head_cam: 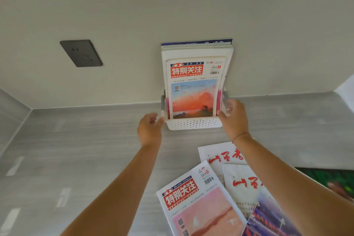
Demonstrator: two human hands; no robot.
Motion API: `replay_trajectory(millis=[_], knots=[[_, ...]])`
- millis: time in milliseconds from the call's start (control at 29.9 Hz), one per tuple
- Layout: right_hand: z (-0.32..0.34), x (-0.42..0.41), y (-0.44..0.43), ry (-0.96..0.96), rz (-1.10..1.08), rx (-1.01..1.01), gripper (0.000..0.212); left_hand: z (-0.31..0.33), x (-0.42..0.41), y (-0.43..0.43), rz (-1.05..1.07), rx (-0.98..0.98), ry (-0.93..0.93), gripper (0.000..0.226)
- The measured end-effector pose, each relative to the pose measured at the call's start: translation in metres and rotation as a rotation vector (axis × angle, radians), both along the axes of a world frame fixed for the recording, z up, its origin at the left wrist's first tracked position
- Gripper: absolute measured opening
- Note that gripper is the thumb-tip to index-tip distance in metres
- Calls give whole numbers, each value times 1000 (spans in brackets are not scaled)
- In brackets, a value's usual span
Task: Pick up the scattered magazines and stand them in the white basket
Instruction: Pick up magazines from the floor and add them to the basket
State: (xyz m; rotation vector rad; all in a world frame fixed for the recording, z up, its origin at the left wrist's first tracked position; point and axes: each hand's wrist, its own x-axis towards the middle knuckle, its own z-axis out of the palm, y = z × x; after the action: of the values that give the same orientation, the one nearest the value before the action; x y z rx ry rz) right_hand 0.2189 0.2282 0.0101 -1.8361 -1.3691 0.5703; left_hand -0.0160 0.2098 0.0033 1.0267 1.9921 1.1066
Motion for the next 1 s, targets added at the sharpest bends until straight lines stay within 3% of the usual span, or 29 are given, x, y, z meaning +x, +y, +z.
replay_trajectory(millis=[334, 702, 869, 1002], knots=[[-53, -16, -163, 67, 35, -311, 46, -53, -17, -144, -17, -222, -184, 38], [-59, 2, -222, -79, 94, -485, 49, -60, 12, -233, 7, -387, -351, 44], [-56, 6, -229, -139, 221, -544, 23, -59, 29, -245, 117, -405, -497, 7], [-54, 5, -233, -65, 298, -553, 13, -54, 32, -239, 123, -463, -600, 9]])
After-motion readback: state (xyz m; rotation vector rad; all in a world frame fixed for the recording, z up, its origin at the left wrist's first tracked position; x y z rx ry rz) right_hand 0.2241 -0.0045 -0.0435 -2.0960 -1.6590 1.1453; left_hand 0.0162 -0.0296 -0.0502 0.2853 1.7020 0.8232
